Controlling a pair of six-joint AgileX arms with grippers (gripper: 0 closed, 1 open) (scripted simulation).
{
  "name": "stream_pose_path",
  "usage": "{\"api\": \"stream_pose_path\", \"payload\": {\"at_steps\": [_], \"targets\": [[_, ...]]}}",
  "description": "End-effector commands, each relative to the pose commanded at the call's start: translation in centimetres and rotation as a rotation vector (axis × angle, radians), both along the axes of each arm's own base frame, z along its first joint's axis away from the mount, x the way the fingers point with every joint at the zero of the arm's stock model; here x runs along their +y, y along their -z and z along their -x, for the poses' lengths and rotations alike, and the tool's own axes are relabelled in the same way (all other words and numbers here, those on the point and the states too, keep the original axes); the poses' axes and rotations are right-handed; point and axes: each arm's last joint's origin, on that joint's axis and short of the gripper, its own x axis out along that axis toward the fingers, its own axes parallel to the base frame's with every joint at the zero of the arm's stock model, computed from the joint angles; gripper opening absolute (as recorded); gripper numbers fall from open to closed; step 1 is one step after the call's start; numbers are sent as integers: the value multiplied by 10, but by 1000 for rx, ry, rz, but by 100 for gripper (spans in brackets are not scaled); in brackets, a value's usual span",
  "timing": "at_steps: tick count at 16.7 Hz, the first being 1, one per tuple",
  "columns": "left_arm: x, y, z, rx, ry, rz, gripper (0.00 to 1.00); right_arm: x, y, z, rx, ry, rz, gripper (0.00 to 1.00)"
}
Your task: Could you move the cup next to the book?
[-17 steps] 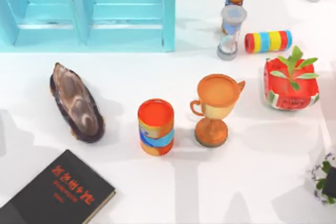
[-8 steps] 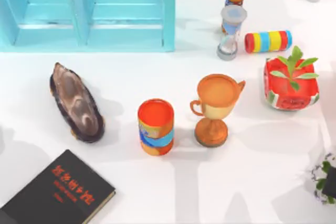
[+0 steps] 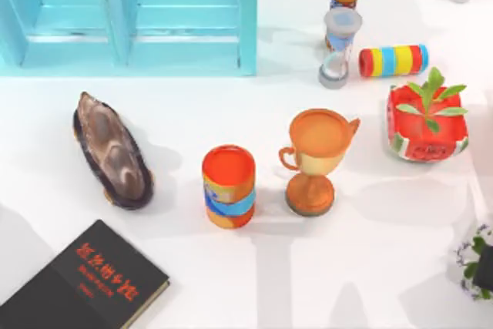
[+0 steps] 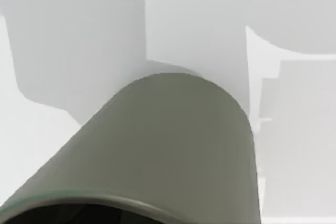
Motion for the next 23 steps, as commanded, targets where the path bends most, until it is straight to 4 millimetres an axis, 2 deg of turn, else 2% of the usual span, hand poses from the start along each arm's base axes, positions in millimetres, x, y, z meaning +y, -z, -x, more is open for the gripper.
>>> {"api": "stream_pose_path", "payload": {"at_steps": [1, 14, 23], "targets": [[0, 0, 0, 0, 0, 0, 100, 0, 0, 0, 0, 0, 0, 100], [0, 0, 0, 0, 0, 0, 2, 0, 0, 0, 0, 0, 0, 100], [-1, 0, 0, -1, 4, 0, 0, 0, 0, 0, 0, 0, 0, 100]]}}
